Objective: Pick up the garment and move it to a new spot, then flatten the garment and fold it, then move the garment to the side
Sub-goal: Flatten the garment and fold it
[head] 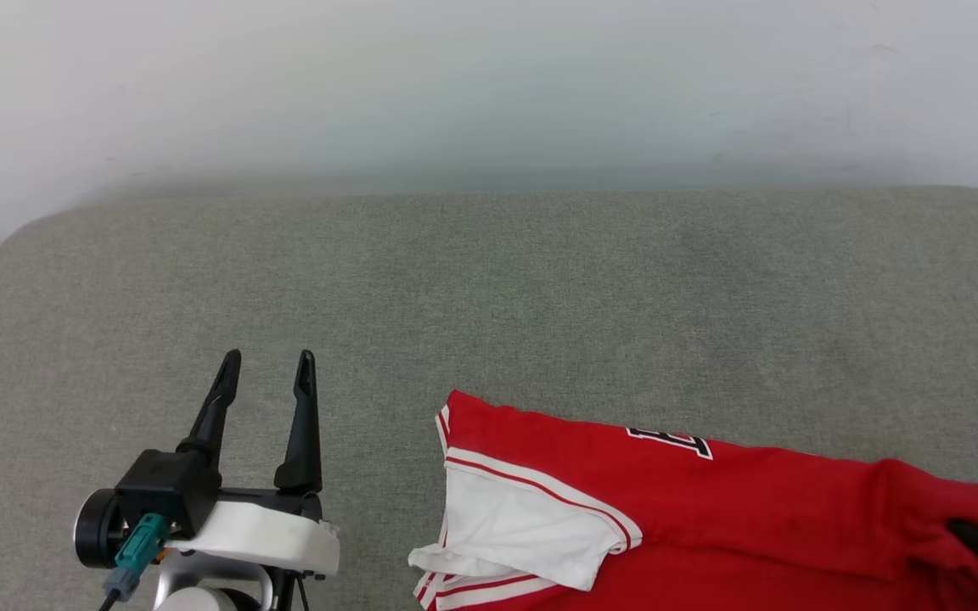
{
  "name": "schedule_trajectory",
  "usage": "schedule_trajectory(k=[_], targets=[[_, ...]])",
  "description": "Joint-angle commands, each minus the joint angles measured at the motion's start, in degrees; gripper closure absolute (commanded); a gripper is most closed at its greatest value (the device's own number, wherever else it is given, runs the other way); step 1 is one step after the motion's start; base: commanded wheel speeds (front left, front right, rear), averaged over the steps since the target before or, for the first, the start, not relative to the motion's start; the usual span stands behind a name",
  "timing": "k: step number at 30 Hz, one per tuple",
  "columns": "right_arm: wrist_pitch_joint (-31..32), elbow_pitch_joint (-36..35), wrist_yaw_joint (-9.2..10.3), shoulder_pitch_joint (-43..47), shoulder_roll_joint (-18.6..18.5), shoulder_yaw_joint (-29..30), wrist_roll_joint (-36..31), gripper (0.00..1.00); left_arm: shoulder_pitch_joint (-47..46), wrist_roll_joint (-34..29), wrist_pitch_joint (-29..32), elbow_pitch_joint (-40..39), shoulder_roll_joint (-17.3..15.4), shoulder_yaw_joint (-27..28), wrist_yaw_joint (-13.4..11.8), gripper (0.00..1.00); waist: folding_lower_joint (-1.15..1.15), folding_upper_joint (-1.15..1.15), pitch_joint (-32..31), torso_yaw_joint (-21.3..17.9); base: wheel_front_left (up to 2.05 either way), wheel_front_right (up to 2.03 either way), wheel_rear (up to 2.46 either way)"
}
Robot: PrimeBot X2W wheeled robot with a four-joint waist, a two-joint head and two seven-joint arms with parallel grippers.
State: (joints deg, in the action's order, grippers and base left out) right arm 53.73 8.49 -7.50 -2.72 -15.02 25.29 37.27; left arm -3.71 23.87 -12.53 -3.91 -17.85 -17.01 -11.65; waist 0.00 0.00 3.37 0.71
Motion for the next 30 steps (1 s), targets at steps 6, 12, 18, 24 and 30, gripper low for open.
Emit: schedule_trajectory(k=[6, 12, 18, 24, 30], targets=[[11.28, -3.27, 0.03, -3.09, 9.82, -0.02, 12.32, 1.00, -0.03, 0.15, -0.05, -0.10, 0.05, -0.48, -0.23, 0.00, 0.00, 0.00, 0.01, 0.60, 0.00, 0.00, 0.00], [13.70, -1.85, 0.03, -4.82, 12.23, -3.36, 23.21, 1.00, -1.20, 0.16, 0.32, 0.06, -0.38, -0.79, 0.12, 0.00, 0.00, 0.00, 0.05, 2.33, 0.00, 0.00, 0.00], [7.40, 2.44, 0.03, -6.11, 12.19, -14.49, 32.42, 1.00, -2.45, 0.15, 0.45, 0.69, 0.22, -1.97, 0.86, 0.00, 0.00, 0.00, 0.90, 4.42, 0.00, 0.00, 0.00], [-2.70, 7.34, 0.03, -9.86, 12.20, -28.69, 36.98, 1.00, -4.25, 0.01, 0.26, 1.72, 1.39, -3.43, 1.59, 0.00, 0.00, 0.00, 2.46, 6.67, 0.00, 0.00, 0.00], [-11.60, 14.02, 0.03, -13.13, 12.15, -38.49, 36.29, 1.00, -5.42, -0.09, -0.23, 2.71, 1.93, -4.01, 1.88, 0.00, 0.00, 0.00, 3.78, 8.44, 0.00, 0.00, 0.00]])
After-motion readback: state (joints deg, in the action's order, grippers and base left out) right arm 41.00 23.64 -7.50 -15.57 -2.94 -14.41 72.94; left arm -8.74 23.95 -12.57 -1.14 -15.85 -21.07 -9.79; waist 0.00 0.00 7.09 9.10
